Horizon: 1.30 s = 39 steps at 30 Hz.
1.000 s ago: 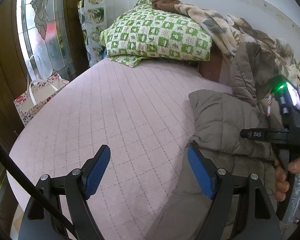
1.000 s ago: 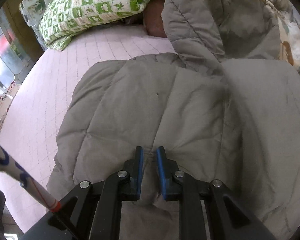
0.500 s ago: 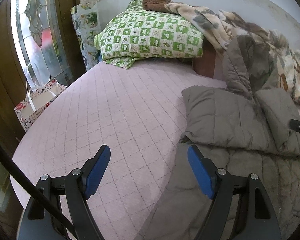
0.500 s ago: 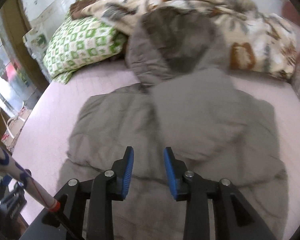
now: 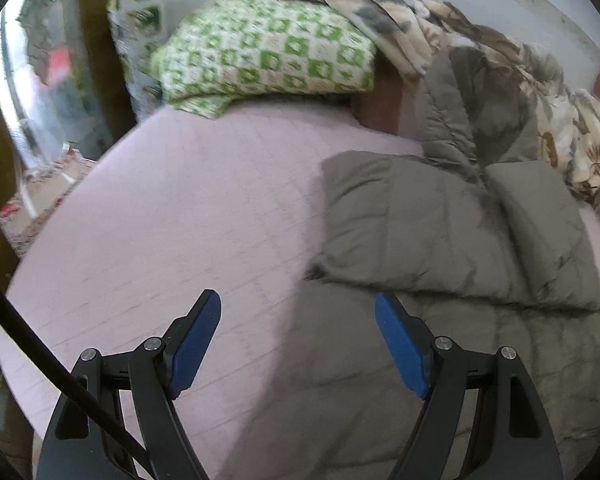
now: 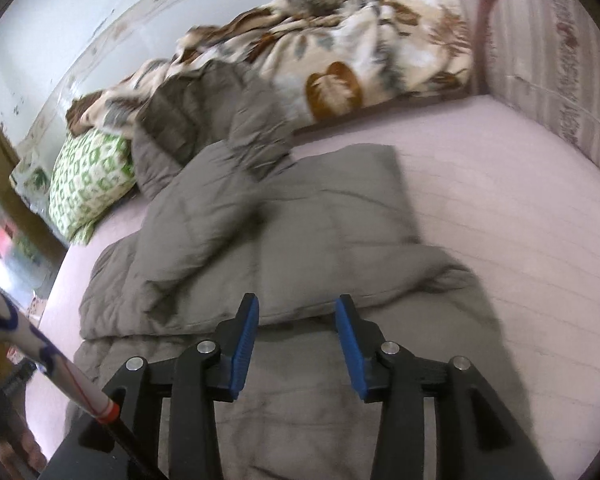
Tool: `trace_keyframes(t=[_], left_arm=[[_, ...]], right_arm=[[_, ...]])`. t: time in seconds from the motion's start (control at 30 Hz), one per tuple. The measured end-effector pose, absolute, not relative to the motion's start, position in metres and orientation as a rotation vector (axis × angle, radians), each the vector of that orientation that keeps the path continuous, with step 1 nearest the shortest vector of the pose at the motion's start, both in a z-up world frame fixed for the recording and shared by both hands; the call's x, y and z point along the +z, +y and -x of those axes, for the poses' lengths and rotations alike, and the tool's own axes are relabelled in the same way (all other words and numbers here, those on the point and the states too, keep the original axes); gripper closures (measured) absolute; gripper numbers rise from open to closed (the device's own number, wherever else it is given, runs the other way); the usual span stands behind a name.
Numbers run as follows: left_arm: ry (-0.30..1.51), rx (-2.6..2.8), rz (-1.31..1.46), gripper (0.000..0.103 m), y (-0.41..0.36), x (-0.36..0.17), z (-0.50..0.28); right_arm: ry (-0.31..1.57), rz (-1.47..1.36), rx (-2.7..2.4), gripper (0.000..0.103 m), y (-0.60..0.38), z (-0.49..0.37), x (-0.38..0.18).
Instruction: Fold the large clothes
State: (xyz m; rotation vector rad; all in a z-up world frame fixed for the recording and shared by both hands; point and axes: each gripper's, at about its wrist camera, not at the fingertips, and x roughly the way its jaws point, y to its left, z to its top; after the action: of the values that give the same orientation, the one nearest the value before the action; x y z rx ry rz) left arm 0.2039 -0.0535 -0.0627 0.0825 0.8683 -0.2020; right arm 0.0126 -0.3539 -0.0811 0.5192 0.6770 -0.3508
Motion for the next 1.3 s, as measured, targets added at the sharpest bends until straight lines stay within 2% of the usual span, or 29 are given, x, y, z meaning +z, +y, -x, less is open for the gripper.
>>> trace_keyframes(t=[0.2, 0.33, 0.57, 0.8, 0.83, 0.87, 0.9, 0.93, 1.17, 1.3], left_arm=[[0.870, -0.381, -0.043, 0.024, -0.121, -0.036, -0.215], [0.793, -0.495, -0.193, 0.024, -0.198, -0.031, -0.187], [0.670, -0.595, -0.518, 0.024, -0.329, -0.059, -0.146], [0.693, -0.499, -0.657, 0.024, -0.400, -0.091, -0.179], [0.706, -0.494, -0.658, 0.033, -0.401, -0.093, -0.182], [0.722, -0.487, -0.646, 0.047, -0.403, -0.094, -0.187], [0.749, -0.496, -0.621, 0.081, -0.401, -0.092, -0.190], [0.763, -0.492, -0.604, 0.092, -0.397, -0.091, -0.191], [0.699, -0.440, -0.418, 0.097, -0.330, -0.033, -0.206], [0.691, -0.359, -0.362, 0.097, -0.283, -0.019, -0.222]], right_arm=[[0.644, -0.577, -0.331, 0.057, -0.378, -0.005, -0.075], [0.613, -0.618, -0.357, 0.055, -0.397, 0.004, -0.070], [0.588, -0.719, -0.407, 0.055, -0.434, 0.023, -0.073], [0.558, -0.829, -0.408, 0.054, -0.462, 0.040, -0.077], [0.555, -0.829, -0.411, 0.054, -0.464, 0.041, -0.077], [0.553, -0.825, -0.414, 0.054, -0.465, 0.041, -0.077], [0.555, -0.820, -0.417, 0.054, -0.466, 0.041, -0.076], [0.559, -0.815, -0.419, 0.054, -0.467, 0.040, -0.077], [0.590, -0.797, -0.436, 0.054, -0.467, 0.037, -0.082], [0.596, -0.797, -0.445, 0.054, -0.465, 0.035, -0.083]])
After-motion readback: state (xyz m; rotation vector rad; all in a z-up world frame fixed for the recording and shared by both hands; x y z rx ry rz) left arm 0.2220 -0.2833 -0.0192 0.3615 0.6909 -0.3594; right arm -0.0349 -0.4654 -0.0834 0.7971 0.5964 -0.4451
